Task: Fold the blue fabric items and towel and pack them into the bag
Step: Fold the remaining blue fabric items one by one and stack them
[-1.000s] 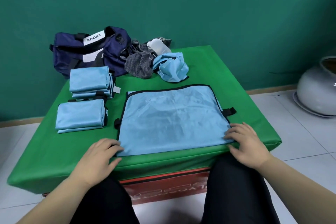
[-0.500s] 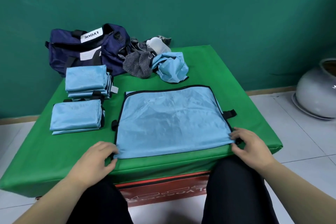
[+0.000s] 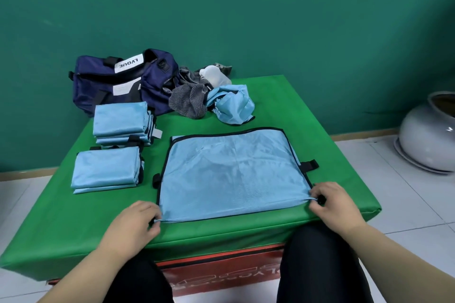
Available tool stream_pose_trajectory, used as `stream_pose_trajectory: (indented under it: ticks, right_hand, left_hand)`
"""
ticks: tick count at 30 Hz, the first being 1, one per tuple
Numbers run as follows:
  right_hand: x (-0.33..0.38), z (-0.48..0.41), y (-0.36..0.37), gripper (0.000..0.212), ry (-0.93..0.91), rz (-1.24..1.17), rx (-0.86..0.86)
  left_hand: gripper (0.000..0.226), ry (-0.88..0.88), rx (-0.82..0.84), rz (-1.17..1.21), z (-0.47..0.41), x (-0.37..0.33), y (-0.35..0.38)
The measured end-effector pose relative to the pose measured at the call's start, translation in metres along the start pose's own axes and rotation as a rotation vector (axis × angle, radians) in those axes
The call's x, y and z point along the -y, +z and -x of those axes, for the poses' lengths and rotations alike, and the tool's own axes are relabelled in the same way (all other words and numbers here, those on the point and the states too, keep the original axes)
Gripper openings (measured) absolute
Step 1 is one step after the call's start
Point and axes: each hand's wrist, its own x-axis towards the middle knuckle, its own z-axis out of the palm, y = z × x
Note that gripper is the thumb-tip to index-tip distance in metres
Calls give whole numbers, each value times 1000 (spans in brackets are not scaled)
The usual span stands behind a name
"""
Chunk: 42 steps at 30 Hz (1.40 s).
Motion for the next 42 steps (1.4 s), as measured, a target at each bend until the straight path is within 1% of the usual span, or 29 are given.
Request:
stream_pose_trajectory:
  ticks: [3, 5, 8, 9, 12, 14, 20, 23, 25, 27, 29, 31, 32, 34, 36, 38, 40, 42]
  right_hand:
    - [9, -1, -22, 34, 0, -9, 92]
    - [12, 0, -39, 31, -32, 1, 122]
    - [17, -4, -63, 14, -36, 17, 168]
    - [20, -9, -71, 11, -17, 27, 197]
    - [35, -33, -89, 18, 48, 47, 253]
    - [42, -58, -94, 15, 75, 70, 257]
    - [54, -136, -78, 6, 181, 173, 265]
    - [52, -172, -57, 11, 212, 201, 278]
    - [47, -193, -42, 14, 229, 213, 283]
    - [44, -206, -30, 13, 212, 255, 286]
    - [43, -212, -22, 14, 161, 296, 260]
    - [42, -213, -13, 23, 48, 323, 203]
    - [43, -213, -8, 25, -70, 378, 167]
    - [49, -213, 5, 20, -362, 554, 112]
    - [68, -212, 20, 7, -568, 739, 120]
    - [94, -212, 37, 18, -665, 827, 185]
    - [129, -211, 54, 16, -700, 830, 248]
    - [163, -208, 71, 8, -718, 750, 336]
  left_hand:
    - [11, -15, 19, -1, -1, 3, -17]
    - [2, 12, 29, 19, 0, 5, -33]
    - [6, 61, 90, 31, -3, 3, -66]
    - [9, 68, 109, 32, -6, 2, -76]
    - [21, 86, 118, -14, -30, -2, -94]
    - [21, 41, 115, -71, -56, -1, -99]
    - [6, -129, 194, -237, -142, 8, -90]
    - [6, -200, 246, -261, -170, 16, -74]
    - [6, -227, 232, -285, -183, 22, -61]
    - [12, -231, 216, -307, -190, 25, -48]
    - [20, -246, 158, -260, -186, 27, -37]
    - [23, -262, 17, -131, -173, 24, -28]
    - [24, -266, -50, -71, -163, 19, -25]
    - [27, -285, -126, 35, -139, 3, -21]
    - [39, -313, -125, 125, -112, -16, -19]
    - [54, -309, -76, 143, -87, -34, -16]
    - [55, -297, -48, 148, -65, -47, -9]
    - [51, -289, -59, 136, -50, -56, 0]
